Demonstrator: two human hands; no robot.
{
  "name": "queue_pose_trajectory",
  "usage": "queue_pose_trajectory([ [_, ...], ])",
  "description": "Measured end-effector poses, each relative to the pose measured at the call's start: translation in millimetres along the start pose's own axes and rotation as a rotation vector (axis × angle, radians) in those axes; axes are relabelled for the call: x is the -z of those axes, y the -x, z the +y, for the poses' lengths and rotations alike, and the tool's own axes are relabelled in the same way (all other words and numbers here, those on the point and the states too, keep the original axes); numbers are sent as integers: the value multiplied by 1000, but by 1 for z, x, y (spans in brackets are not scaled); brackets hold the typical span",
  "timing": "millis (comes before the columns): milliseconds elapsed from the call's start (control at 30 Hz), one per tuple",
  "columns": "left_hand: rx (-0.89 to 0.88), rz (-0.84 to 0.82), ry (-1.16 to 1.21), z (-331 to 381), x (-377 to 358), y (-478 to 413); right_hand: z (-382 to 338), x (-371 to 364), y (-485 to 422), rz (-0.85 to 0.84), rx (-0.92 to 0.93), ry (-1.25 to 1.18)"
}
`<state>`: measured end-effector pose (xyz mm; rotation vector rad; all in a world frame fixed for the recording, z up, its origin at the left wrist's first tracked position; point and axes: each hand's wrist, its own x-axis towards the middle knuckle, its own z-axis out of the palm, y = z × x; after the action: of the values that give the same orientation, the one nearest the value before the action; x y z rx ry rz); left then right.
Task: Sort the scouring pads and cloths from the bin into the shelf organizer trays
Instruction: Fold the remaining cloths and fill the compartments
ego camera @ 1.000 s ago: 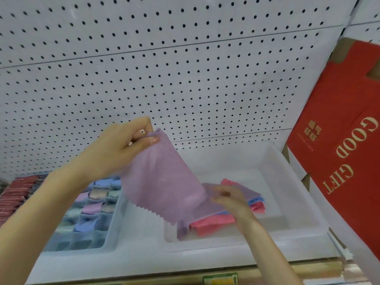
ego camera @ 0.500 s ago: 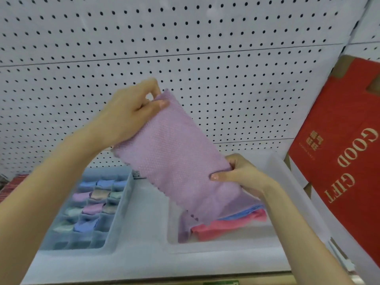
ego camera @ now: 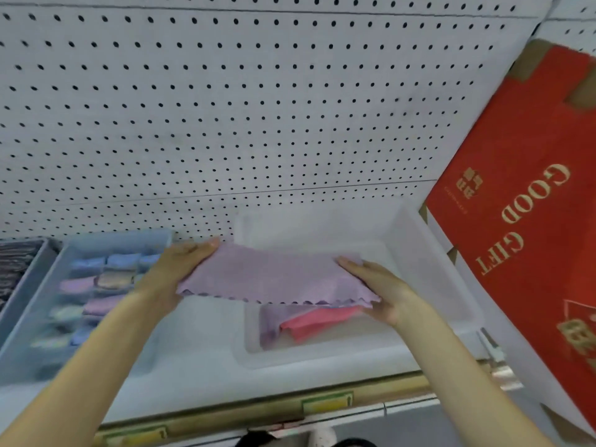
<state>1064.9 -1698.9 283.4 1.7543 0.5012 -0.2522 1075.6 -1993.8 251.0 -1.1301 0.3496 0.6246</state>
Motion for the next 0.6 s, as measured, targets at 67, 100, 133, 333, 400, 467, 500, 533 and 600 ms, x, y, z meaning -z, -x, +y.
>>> queue_pose_trajectory([
  [67,93,-189,148,-19,1,3,3,3,2,-20,-46,11],
  [100,138,-259,195,-26,3,5,4,5,2,-30,-59,35],
  [133,170,-324,228,-33,6,3,6,6,1,-34,-65,75],
  [333,307,-425,262,-69,13,-15,13,21,-3,117,23,246],
  [400,311,-428,269,-72,13,-15,14,24,-1,130,74,261],
  [467,299,-434,262,-70,12,-13,16,25,1,133,115,259],
  [500,289,-434,255,-68,12,-12,16,26,2,142,132,256],
  [533,277,-423,247,-65,11,-9,16,27,3,150,149,254],
  [600,240,-371,220,-60,9,-5,15,28,5,163,187,258],
])
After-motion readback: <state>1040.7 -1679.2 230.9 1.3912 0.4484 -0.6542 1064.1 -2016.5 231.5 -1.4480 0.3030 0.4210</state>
